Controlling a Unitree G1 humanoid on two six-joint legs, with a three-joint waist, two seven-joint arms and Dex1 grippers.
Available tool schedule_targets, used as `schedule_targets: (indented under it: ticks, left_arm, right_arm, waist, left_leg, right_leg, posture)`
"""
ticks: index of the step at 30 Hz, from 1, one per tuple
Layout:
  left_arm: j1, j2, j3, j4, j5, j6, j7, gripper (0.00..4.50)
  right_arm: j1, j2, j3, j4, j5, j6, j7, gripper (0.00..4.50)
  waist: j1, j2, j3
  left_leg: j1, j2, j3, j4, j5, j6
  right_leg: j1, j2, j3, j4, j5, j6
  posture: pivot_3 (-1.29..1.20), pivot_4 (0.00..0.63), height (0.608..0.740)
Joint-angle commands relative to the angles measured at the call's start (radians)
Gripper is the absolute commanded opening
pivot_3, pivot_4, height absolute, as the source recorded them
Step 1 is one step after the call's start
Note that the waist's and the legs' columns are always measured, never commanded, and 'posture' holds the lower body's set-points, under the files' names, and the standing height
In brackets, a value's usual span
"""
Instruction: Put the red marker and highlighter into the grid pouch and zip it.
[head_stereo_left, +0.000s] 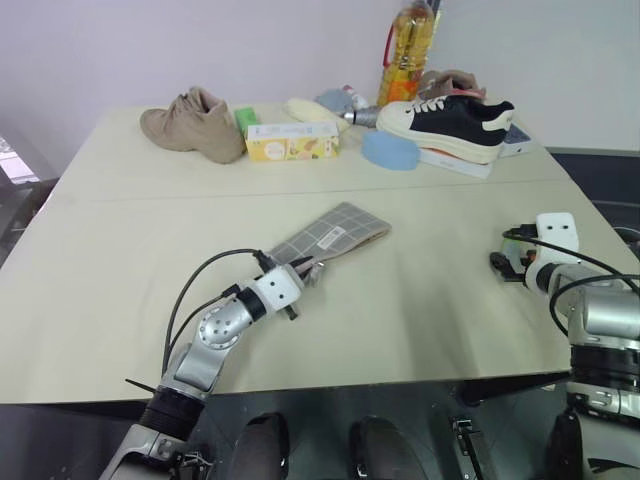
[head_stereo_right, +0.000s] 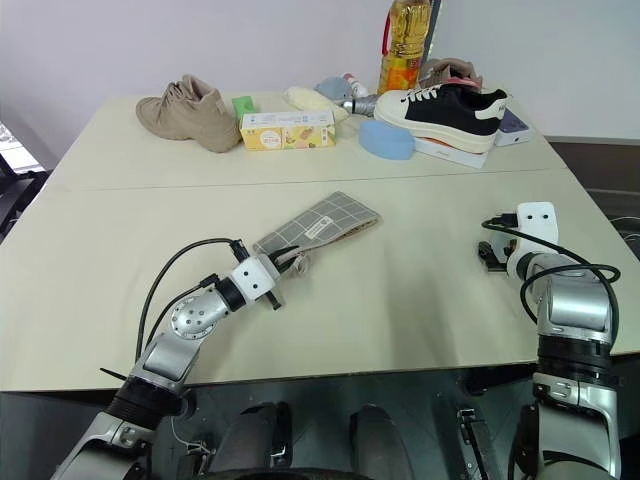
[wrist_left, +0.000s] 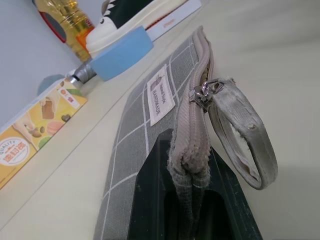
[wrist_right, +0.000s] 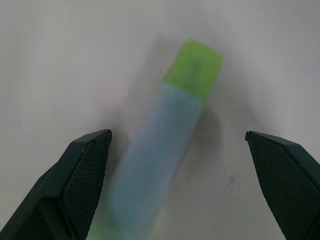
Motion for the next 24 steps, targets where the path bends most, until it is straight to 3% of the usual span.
schedule_targets:
  ticks: [1,7,11,16,24]
  left_arm:
    - [-0.017,-0.006,-0.006,-0.012,-0.017,-0.022,-0.005,0.00]
    - [-0.012,-0.010,0.008,-0.014,-0.020,-0.017,0.002,0.00]
    - [-0.018,-0.008,0.029,-0.012,-0.027,-0.013,0.013,0.00]
    - [-0.036,-0.004,0.043,-0.017,-0.052,-0.014,0.010,0.00]
    - [-0.033,-0.008,0.043,-0.042,-0.077,-0.014,0.004,0.00]
  right_arm:
    - [-0.021,0.030,-0.061,0.008,0.035,0.049,-0.046,3.70]
    - [-0.055,0.023,-0.060,-0.009,0.078,0.032,-0.037,0.90]
    - [-0.011,-0.059,0.110,-0.123,0.048,-0.131,0.120,0.87]
    - [0.111,-0.236,0.384,-0.339,-0.074,-0.520,0.359,0.87]
    - [0.099,-0.238,0.442,-0.410,-0.064,-0.572,0.464,0.87]
  waist:
    - [0.000,0.000,0.000]
    - [0.001,0.000,0.000]
    - [-0.001,0.000,0.000]
    - [-0.002,0.000,0.000]
    - [0.001,-0.001,0.001]
  left_leg:
    - [0.000,0.000,0.000,0.000,0.000,0.000]
    - [0.000,0.000,0.000,0.001,0.000,0.000]
    - [-0.001,-0.001,0.001,0.000,0.000,0.000]
    - [-0.001,0.000,0.000,-0.001,0.000,0.000]
    - [-0.001,0.001,0.000,0.002,0.000,0.000]
  right_leg:
    - [0.000,0.000,0.000,0.000,0.000,0.000]
    - [0.000,0.000,0.001,0.000,0.001,0.001]
    - [-0.001,0.000,0.002,0.000,0.001,0.002]
    - [-0.002,0.002,0.002,-0.001,0.001,0.002]
    - [-0.001,0.003,0.002,-0.001,0.001,0.002]
  posture:
    - [0.00,0.150,0.740]
    - [0.00,0.150,0.740]
    - [0.00,0.150,0.740]
    - [0.00,0.150,0.740]
    - [0.00,0.150,0.740]
